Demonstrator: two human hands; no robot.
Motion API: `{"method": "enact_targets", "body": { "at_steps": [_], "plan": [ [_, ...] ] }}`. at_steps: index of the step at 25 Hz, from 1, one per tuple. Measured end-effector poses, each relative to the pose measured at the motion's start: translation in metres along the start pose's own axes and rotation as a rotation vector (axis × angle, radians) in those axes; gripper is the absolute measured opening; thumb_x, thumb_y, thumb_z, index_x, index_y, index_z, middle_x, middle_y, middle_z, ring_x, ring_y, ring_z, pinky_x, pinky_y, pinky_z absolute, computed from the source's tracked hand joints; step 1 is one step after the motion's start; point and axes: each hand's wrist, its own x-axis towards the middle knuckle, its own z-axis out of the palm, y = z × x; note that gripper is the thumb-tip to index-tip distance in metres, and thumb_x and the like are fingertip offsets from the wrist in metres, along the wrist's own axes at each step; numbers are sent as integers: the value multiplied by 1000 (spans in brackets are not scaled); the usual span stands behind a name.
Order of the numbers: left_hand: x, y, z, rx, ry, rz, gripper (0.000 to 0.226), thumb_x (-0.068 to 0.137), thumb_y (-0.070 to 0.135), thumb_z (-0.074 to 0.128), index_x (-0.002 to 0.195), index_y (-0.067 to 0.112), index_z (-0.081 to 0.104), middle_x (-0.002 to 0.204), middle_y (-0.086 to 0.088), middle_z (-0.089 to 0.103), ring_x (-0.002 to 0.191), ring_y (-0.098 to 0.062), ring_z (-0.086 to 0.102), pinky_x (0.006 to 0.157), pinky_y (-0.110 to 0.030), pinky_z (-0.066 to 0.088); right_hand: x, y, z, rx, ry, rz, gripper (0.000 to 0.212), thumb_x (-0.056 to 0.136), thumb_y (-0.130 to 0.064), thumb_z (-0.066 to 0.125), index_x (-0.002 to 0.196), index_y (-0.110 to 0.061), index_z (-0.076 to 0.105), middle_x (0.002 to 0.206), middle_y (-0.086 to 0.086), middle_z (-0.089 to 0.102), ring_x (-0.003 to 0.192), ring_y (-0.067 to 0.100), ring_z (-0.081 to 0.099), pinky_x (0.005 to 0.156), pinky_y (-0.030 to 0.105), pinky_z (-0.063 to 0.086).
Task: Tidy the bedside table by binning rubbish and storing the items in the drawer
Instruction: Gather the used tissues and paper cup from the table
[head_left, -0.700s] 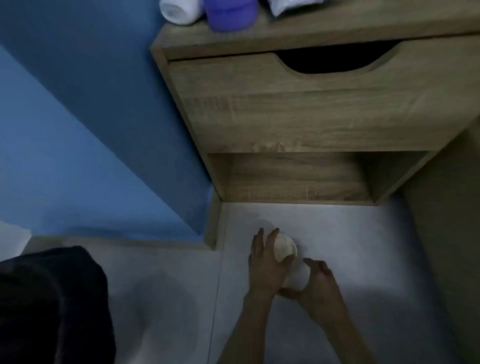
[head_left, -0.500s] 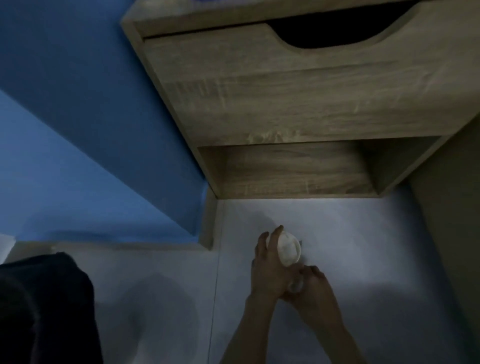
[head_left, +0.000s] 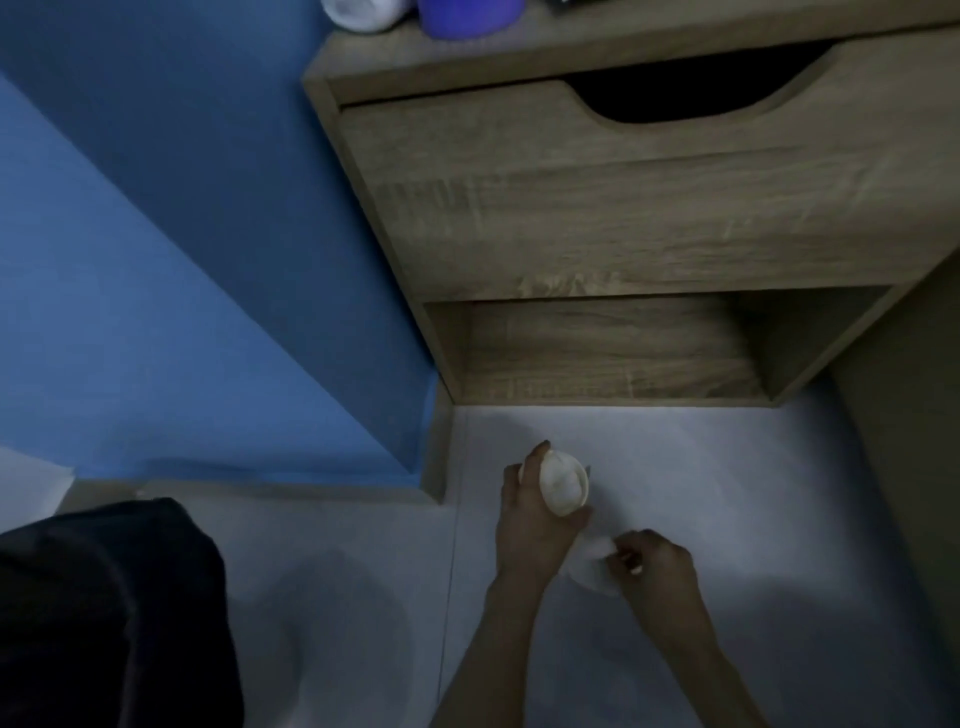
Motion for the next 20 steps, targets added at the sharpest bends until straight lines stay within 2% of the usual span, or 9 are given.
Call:
{"method": "enact_targets", "body": {
  "at_steps": [2,4,6,11,15,18,20],
  "plan": [
    [-1,13,-17,-31,41,-1,86,67,26,78,138,38,30,128,6,39,111,-12,46,88,-28,45,4,-14,-22,7,68,-55,6,69,-3,74,69,-8,71,68,9,70,57,17,59,57,14,37],
    [2,39,-37,-50,93,34,86,65,25,78,137,34,32,129,3,42,114,-15,48,92,-33,47,12,-40,-56,3,145,-118,7,69,-5,75,66,-10,70,65,7,69,55,15,57,55,15,37],
    [2,80,-64,-37,138,115,81,63,27,78,134,30,39,127,0,45,116,-20,50,94,-37,48,22,-77,-99,14,218,-176,4,74,-9,72,70,-10,71,67,5,70,58,15,59,54,20,40],
    [-14,204,-143,-17,185,355,69,61,41,78,124,33,51,123,8,57,113,-11,54,95,-32,48,39,-180,-210,39,396,-322,9,77,-10,69,80,-2,72,73,14,70,61,19,54,54,21,34],
    [-47,307,-214,6,238,509,56,67,41,77,117,29,55,116,7,61,103,-10,55,84,-28,47,42,-259,-289,1,560,-491,3,72,-6,72,74,-4,69,70,19,69,65,28,61,64,28,36],
    [-56,357,-245,31,258,559,44,67,45,76,104,29,57,109,3,63,99,-15,57,78,-30,48,45,-296,-326,4,583,-513,13,72,-6,70,65,-12,61,59,15,58,62,31,58,60,29,34],
    [-55,380,-251,30,271,577,48,65,48,76,105,30,57,111,2,63,101,-17,58,76,-28,46,52,-310,-343,-21,637,-540,6,70,-4,72,67,-4,67,62,21,64,65,36,61,61,29,34]
  ]
}}
